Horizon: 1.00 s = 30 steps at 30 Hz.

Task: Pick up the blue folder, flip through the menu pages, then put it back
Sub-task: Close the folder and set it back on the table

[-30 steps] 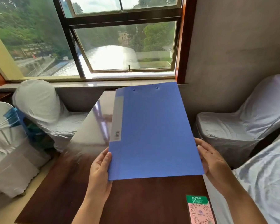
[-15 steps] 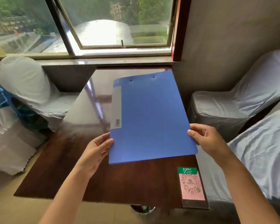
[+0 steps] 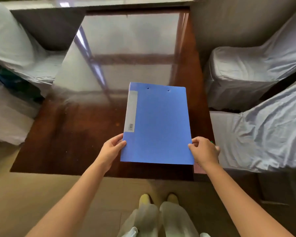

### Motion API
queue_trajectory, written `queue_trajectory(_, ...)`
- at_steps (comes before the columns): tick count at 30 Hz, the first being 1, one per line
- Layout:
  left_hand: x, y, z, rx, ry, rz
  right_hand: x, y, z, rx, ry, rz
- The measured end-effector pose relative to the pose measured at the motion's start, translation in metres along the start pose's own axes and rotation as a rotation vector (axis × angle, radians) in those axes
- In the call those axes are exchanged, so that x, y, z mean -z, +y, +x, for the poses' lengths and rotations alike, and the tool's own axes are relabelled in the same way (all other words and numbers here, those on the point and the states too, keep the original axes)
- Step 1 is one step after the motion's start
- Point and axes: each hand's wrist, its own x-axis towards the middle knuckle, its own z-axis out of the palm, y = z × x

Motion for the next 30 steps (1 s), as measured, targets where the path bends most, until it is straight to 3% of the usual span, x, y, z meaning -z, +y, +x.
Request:
queue_trajectory(6,-0.007,-0.022,0.011,-0.029,0.067,0.144,-0.031,0.006,0.005,-0.017,-0.002,-0.195)
queue_trajectory(11,-0.014,-0.030,0.011,-0.153,0.078,0.430,-0.035,0.010,0.008,-0.001,0.004,-0.250)
queue_trajectory(16,-0.014,-0.036,0.020,-0.108,0.243,0.623,-0.033,0.009,0.006,0.097,0.044,-0.386)
queue_trajectory(18,-0.015,-0.037,0.012,-0.264,0.293,0.735,-0.031,0.009,0.001,0.223,0.116,-0.387)
queue_trajectory(20,-0.018,-0.040,0.000,-0.522,0.207,0.931,-0.035,0.013,-0.009,0.424,0.118,-0.403)
queue_trajectory(22,-0.024,-0.050,-0.011,-0.675,0.040,1.127,-0.042,0.019,-0.021,0.592,0.017,-0.497)
queue_trajectory(25,-0.032,-0.066,-0.021,-0.660,-0.168,1.345,-0.053,0.032,-0.033,0.681,-0.150,-0.625)
queue_trajectory(30,-0.029,-0.076,-0.021,-0.684,-0.183,1.443,-0.057,0.042,-0.041,0.696,-0.196,-0.602)
